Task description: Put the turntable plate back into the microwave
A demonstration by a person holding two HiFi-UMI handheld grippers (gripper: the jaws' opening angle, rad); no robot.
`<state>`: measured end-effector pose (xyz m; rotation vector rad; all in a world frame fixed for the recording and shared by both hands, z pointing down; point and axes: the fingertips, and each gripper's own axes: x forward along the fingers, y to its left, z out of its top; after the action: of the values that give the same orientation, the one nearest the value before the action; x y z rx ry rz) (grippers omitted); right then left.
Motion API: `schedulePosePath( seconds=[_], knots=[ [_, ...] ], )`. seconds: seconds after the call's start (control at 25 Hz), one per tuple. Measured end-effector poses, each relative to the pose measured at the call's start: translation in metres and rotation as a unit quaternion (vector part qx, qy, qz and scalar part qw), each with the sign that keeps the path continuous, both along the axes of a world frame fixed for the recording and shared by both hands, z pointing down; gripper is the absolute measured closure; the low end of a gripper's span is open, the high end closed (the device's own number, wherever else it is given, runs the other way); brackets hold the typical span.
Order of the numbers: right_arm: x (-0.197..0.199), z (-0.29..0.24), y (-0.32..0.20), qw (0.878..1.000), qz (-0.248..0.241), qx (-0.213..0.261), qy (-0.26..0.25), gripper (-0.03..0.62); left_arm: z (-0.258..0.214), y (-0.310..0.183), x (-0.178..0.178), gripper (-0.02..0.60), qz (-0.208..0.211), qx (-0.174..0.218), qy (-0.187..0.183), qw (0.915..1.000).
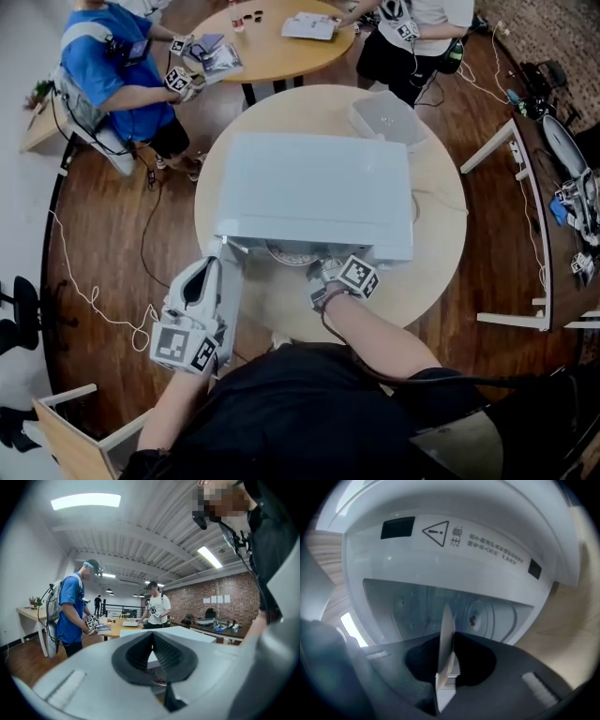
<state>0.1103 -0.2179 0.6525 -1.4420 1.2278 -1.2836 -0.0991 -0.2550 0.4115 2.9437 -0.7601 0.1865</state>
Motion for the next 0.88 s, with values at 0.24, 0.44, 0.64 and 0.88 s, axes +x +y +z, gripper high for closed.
schedulePosePath(
  seconds=[0.24,0.44,0.64,0.88],
  knots=[
    [0.003,0.000,-0.010,1.000,0.002,0.000,-0.004,0.560,0.000,-0.006,0.000,0.577,-0.007,-0.003,-0.001,1.0000],
    [0.004,0.001,-0.016,1.000,0.006,0.001,-0.008,0.560,0.000,-0.007,0.003,0.577,-0.006,-0.005,-0.004,1.0000],
    [0.008,0.003,-0.021,1.000,0.013,-0.001,-0.005,0.560,0.002,-0.012,0.001,0.577,-0.010,-0.007,-0.007,0.9999],
    [0.007,0.003,-0.021,1.000,0.016,-0.006,-0.006,0.560,0.002,-0.013,0.001,0.577,-0.010,-0.010,-0.005,0.9999]
  ],
)
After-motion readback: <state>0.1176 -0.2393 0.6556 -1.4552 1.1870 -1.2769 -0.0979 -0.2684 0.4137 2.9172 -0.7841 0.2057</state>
